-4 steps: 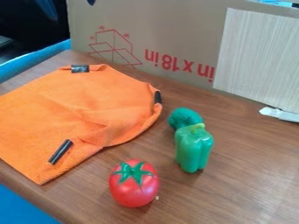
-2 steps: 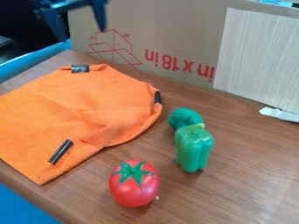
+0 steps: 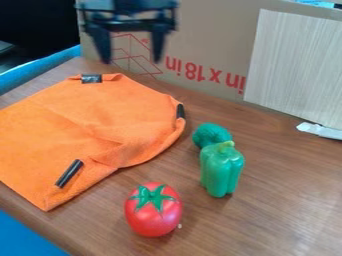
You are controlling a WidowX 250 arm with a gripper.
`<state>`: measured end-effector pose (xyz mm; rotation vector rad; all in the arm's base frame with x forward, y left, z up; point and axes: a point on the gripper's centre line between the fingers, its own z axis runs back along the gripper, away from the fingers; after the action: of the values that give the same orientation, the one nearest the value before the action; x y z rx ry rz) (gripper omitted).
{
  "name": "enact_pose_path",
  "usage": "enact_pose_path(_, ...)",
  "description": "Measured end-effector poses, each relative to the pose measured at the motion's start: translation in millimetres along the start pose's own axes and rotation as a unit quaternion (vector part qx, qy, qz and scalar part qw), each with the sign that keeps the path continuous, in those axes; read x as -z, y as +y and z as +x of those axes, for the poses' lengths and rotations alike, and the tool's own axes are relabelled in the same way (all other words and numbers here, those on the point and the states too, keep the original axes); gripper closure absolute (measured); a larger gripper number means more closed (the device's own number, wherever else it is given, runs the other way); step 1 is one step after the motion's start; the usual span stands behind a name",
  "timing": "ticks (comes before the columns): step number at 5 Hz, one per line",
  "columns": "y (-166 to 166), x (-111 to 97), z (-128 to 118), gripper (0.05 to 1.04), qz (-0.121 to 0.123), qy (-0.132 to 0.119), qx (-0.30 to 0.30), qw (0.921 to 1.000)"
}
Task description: Move the green bell pepper on the top left edge of the cloth
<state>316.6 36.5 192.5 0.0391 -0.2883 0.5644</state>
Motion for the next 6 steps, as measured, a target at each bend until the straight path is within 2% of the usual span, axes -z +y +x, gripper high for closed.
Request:
enact_pose_path(1, -32, -6, -25, 0.084, 0.005, 0.008, 0.04, 0.9992)
enact_pose_path(3, -72, -17, -51, 0.084, -0.023, 0.083, 0.041, 0.9954)
enact_pose_path(4, -78, -9, -63, 0.084, -0.034, 0.097, 0.049, 0.9935)
enact_pose_path(5, -81, 13, -83, 0.084, -0.028, 0.103, 0.071, 0.9918)
enact_pose_path(6, -80, 27, -90, 0.084, -0.028, 0.098, 0.073, 0.9921)
